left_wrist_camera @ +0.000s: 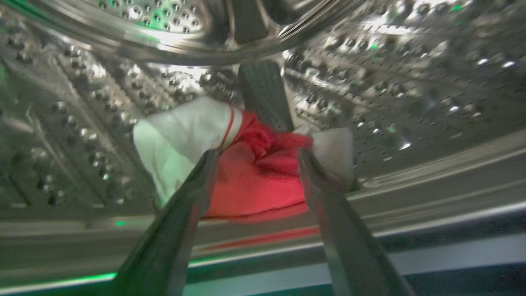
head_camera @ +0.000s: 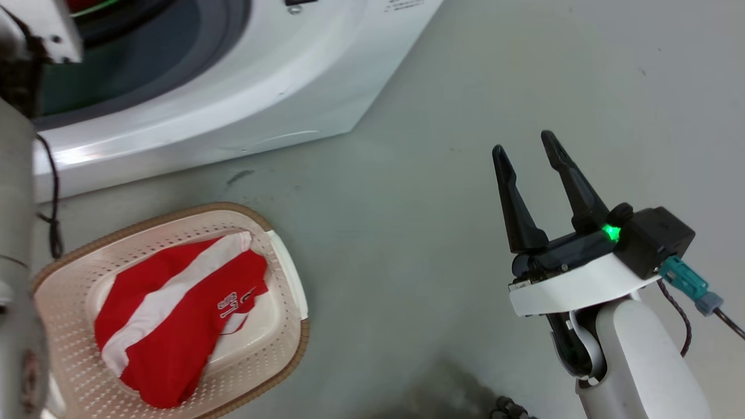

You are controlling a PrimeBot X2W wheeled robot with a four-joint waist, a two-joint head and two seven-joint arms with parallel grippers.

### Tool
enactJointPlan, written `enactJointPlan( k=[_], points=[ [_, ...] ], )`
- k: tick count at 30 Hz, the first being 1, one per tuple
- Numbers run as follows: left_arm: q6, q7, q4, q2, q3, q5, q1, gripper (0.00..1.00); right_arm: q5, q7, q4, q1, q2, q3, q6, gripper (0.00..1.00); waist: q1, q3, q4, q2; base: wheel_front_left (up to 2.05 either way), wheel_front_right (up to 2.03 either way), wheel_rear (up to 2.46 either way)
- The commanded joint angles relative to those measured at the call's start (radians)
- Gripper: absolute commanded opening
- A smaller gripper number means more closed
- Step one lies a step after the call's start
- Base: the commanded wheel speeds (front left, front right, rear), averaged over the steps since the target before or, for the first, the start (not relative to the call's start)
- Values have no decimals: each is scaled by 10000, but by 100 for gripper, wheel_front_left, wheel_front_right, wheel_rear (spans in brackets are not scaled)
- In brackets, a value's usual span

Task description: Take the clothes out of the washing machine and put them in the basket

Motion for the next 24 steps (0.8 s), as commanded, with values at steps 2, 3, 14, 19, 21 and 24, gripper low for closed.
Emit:
enactJointPlan(
  k=[2, 3, 14, 19, 21, 24],
  points=[
    [-60, 696, 362, 245, -116, 116, -468, 100, 97, -23, -99, -147, 10, 48, -7, 100, -1, 259, -291, 0, 0, 0, 0],
    [-74, 1111, 535, 315, -126, 103, -671, 100, 143, -23, -125, -174, 10, 77, -7, 100, -1, 321, -355, 0, 0, 0, 0],
    [0, 5160, 1565, 1005, -626, 376, -2454, 100, 531, -26, -238, -246, 8, 451, -7, 100, -1, 760, -951, 0, 0, 0, 0],
    [99, 6813, 1802, 1235, -839, 490, -2704, 100, 668, -25, -201, -176, 8, 567, -7, 100, -1, 819, -1152, 0, 0, 0, 0],
    [129, 7044, 1830, 1272, -877, 511, -2722, 100, 700, -27, -192, -161, 8, 580, -7, 100, -1, 827, -1177, 0, 0, 0, 0],
    [180, 7176, 1706, 1289, -915, 465, -2682, 0, 762, -26, -175, -138, 8, 603, -7, 100, -1, 828, -1205, 0, 0, 0, 0]
  ],
)
